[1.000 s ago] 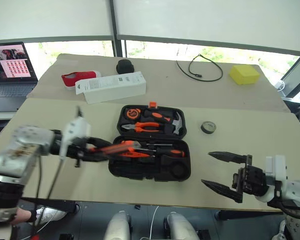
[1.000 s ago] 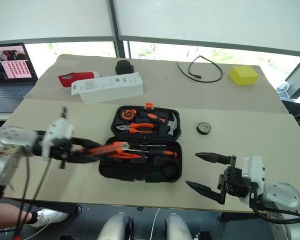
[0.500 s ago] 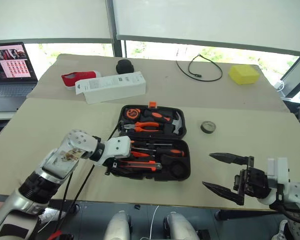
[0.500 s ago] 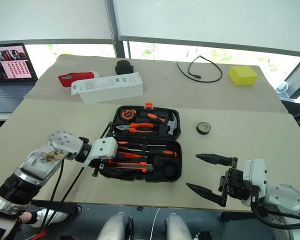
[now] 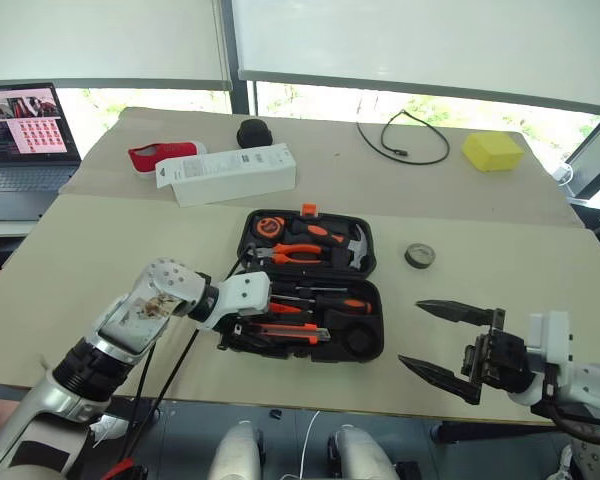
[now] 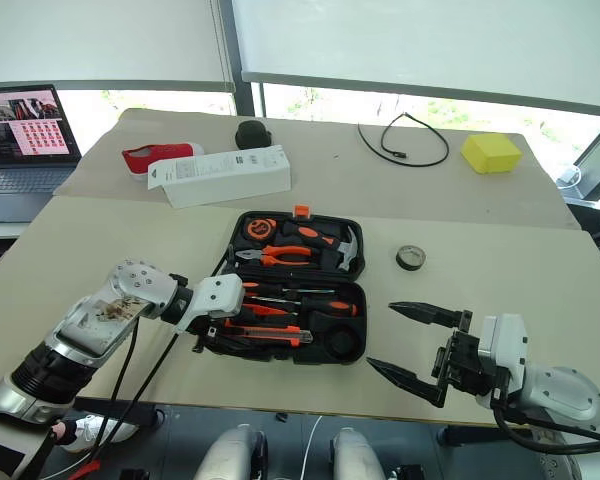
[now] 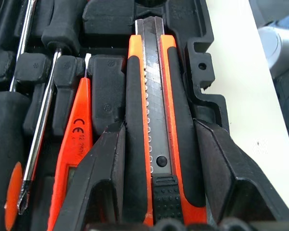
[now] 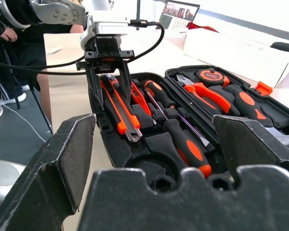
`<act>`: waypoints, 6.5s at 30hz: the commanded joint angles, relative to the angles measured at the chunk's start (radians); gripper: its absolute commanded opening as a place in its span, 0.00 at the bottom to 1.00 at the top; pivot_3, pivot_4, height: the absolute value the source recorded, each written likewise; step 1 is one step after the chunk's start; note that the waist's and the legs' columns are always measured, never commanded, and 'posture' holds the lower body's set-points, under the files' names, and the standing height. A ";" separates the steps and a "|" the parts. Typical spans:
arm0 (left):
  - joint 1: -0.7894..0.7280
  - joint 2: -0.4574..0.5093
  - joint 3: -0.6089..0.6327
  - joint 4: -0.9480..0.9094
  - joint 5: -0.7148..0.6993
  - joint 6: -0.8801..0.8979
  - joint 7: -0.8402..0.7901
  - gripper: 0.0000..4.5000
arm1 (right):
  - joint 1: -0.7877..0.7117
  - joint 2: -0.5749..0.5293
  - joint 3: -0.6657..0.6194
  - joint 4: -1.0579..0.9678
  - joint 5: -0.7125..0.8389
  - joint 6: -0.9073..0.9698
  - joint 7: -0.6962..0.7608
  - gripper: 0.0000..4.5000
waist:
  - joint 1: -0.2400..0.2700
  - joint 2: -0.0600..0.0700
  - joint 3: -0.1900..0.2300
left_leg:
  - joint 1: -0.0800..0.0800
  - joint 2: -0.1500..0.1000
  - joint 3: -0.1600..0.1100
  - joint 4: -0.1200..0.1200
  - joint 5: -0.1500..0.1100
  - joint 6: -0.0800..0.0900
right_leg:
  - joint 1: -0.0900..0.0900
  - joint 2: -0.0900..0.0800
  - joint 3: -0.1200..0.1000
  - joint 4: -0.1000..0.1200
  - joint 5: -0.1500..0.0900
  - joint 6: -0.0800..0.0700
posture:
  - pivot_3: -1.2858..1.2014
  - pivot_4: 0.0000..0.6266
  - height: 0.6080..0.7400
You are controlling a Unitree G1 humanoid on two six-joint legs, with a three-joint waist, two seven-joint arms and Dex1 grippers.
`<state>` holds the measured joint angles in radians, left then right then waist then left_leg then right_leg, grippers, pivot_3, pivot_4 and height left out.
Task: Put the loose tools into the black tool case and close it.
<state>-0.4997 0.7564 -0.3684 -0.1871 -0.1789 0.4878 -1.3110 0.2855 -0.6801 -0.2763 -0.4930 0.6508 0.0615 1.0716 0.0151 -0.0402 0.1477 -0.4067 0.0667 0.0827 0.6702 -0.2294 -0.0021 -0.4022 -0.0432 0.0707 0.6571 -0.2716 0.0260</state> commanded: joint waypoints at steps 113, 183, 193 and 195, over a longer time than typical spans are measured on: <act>0.347 -0.074 0.627 0.117 -0.505 -0.275 -0.014 1.00 | -1.245 -0.016 0.505 1.271 -0.733 0.079 0.055 0.01 | -0.031 0.013 -0.009 | -0.016 0.000 0.002 -0.003 -0.004 0.000 | -0.021 -0.001 0.000 0.004 -0.004 -0.002 | 0.52 0.24 1.00; 0.108 -0.121 0.379 0.341 -0.193 -0.087 0.356 0.02 | -0.756 0.057 0.422 0.721 -0.491 0.024 -0.020 0.00 | -0.027 0.007 -0.007 | -0.018 0.001 0.001 0.007 -0.002 0.002 | -0.020 0.000 0.000 0.008 0.000 0.000 | 0.52 0.24 1.00; 0.112 -0.179 0.303 0.326 -0.173 -0.101 0.271 0.02 | -0.616 -0.013 0.378 0.539 -0.414 0.121 0.072 0.00 | -0.011 0.007 -0.007 | -0.018 0.000 0.001 0.007 -0.003 0.002 | -0.019 0.000 0.000 0.006 0.000 0.001 | 0.52 0.24 1.00; 0.126 -0.169 0.307 0.312 -0.167 -0.065 0.282 0.02 | -0.582 -0.021 0.364 0.500 -0.404 0.145 0.064 0.00 | -0.008 0.007 -0.007 | -0.019 0.000 0.001 0.008 -0.003 0.002 | -0.019 0.000 0.000 0.006 -0.001 0.001 | 0.52 0.24 1.00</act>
<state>-0.3843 0.5958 -0.0307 0.1841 -0.3347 0.3973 -1.0131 -0.3096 -0.7052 0.0981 0.0899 0.1993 0.1918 1.1130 0.0068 -0.0332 0.1403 -0.4250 0.0670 0.0835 0.6781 -0.2322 0.0000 -0.4210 -0.0432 0.0710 0.6633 -0.2721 0.0267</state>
